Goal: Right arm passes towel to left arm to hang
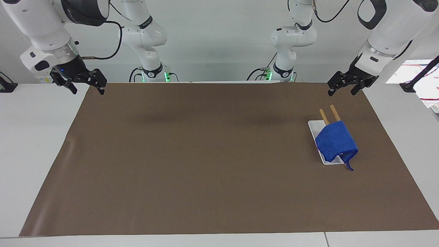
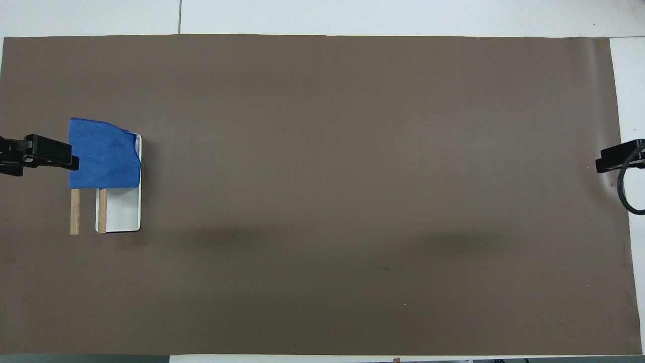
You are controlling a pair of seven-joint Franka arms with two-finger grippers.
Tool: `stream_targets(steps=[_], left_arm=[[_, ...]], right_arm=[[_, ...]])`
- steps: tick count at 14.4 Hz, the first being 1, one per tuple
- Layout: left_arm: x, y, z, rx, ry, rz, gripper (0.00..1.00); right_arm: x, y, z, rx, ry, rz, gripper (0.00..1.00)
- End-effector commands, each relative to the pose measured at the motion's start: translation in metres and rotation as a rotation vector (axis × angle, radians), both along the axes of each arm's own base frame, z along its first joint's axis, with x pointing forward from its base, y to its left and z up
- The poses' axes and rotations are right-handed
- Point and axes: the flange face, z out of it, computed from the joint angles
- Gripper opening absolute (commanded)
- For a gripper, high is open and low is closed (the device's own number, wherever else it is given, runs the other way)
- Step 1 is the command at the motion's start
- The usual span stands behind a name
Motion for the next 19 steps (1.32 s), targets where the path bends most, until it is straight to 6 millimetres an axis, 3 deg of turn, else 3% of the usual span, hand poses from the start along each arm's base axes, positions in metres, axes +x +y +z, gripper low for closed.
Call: stream_targets(steps=[1,19], left_arm=[[-0.0062,-0.0013,0.0015,0.017,-0.010,-0.020,1.00],[-0.0015,0.0045,0.0036,0.054,-0.041,-0.085,1.00]], right_arm=[[-0.0035,0.0023,0.0025,0.031,-0.017,0.017,1.00],[-0.0036,0.0024,0.0017,0.046,-0.017,0.016,1.00]])
